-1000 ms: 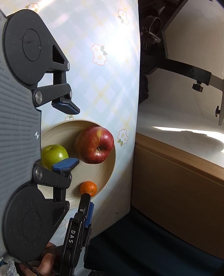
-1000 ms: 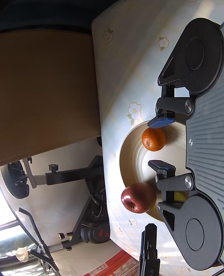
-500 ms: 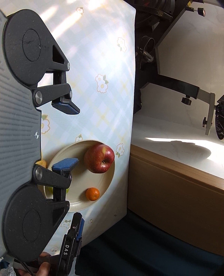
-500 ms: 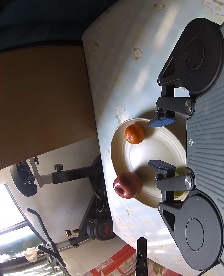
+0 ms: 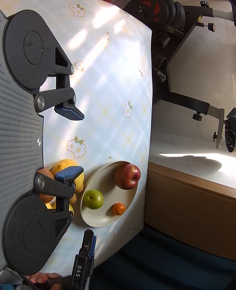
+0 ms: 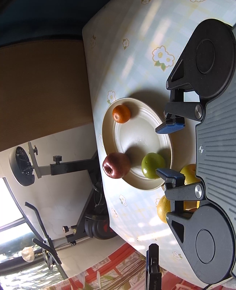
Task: Organize fruits
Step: 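Move the left gripper back to the pile while the right approaches a yellow-green apple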
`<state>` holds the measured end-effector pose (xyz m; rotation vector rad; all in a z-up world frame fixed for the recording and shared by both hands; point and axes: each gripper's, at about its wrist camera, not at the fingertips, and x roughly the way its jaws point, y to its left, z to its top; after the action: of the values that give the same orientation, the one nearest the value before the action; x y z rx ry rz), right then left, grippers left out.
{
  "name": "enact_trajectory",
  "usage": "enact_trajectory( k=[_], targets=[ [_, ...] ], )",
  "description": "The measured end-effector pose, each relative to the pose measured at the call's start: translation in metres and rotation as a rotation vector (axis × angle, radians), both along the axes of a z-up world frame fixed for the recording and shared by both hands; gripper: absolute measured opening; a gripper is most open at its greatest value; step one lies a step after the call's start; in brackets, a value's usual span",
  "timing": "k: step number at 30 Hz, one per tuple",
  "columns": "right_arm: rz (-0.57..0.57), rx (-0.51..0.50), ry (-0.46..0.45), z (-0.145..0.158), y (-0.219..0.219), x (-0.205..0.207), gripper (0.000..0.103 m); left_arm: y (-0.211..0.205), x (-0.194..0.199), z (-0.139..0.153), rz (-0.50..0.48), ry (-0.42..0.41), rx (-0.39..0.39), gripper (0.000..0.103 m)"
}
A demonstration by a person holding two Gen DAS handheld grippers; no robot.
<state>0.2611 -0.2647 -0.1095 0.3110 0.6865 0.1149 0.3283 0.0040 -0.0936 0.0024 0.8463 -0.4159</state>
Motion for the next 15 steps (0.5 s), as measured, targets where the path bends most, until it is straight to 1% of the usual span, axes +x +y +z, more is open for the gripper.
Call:
enact_trajectory(
  k=[8, 15],
  targets=[
    [0.006, 0.004, 0.012, -0.003, 0.007, -0.018, 0.039, 0.003, -0.016, 0.002, 0.0, -0.018, 0.009, 0.058],
    [0.026, -0.006, 0.015, -0.002, 0.014, -0.03, 0.039, 0.001, -0.029, 0.001, -0.024, -0.025, 0.03, 0.058]
  ],
)
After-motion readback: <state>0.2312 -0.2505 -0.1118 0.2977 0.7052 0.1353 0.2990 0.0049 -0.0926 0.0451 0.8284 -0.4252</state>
